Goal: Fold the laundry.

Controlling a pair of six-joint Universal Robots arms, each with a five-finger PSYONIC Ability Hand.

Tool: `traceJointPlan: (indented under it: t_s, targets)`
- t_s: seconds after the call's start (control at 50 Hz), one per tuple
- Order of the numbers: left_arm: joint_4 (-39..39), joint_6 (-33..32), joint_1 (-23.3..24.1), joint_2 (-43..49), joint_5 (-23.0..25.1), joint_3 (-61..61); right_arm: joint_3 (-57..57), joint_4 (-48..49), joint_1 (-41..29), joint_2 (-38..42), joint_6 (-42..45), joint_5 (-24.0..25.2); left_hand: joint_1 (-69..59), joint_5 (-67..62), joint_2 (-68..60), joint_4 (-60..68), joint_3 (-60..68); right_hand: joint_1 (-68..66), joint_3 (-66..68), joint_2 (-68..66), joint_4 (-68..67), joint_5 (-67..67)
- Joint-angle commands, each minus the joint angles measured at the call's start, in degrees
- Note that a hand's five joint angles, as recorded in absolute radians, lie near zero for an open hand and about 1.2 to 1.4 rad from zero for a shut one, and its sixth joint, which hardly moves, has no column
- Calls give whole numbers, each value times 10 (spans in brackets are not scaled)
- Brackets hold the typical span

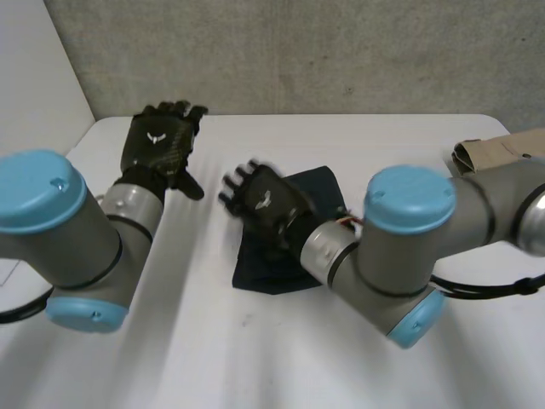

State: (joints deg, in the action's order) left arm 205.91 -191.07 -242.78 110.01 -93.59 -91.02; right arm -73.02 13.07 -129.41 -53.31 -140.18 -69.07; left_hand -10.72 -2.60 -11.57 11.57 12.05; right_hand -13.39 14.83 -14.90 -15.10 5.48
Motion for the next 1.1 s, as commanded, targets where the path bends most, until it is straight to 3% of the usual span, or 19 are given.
traceJointPlan:
  t_s: [0.02,0.1,0.2,0.26,0.36,0.48,0.6,0.68,0.76,0.9,1.02,1.1]
  targets:
    - [-21,1,13,47,5,87,-3,-32,85,-100,-343,-69,0,19,9,-9,-13,34,-48,49,51,-55]
    - [-50,3,42,95,28,145,10,-94,129,-91,-392,-84,-8,10,0,0,-5,34,-48,49,51,-55]
    - [-107,19,76,178,88,229,57,-153,144,-47,-367,-95,-17,2,-8,8,4,34,-48,49,51,-55]
    - [-142,28,86,211,100,268,96,-182,145,-5,-354,-95,-17,2,-8,8,4,34,-48,49,51,-55]
    - [-234,34,93,282,94,336,157,-225,141,57,-349,-85,-29,-10,-20,20,15,34,-48,49,51,-55]
    - [-277,26,87,310,53,348,223,-284,138,135,-290,-84,-29,-10,-20,20,15,34,-48,49,51,-55]
    - [-314,-22,84,313,42,349,252,-314,137,168,-191,-127,-22,-3,-13,13,9,34,-48,49,51,-55]
    - [-322,-52,82,300,42,347,250,-313,134,152,-171,-163,-19,0,-10,10,5,26,-41,41,43,-47]
    - [-322,-54,86,252,46,346,233,-297,136,107,-171,-166,-5,14,3,-3,-8,21,-36,36,38,-42]
    - [-321,-39,82,145,57,335,91,-163,131,-13,-173,-185,7,26,15,-15,-20,34,-48,49,51,-55]
    - [-345,-15,75,97,144,322,-99,-18,104,-129,-174,-205,5,24,14,-14,-18,34,-48,49,51,-55]
    - [-397,7,43,66,215,320,-174,33,66,-138,-174,-207,5,24,14,-14,-18,34,-48,49,51,-55]
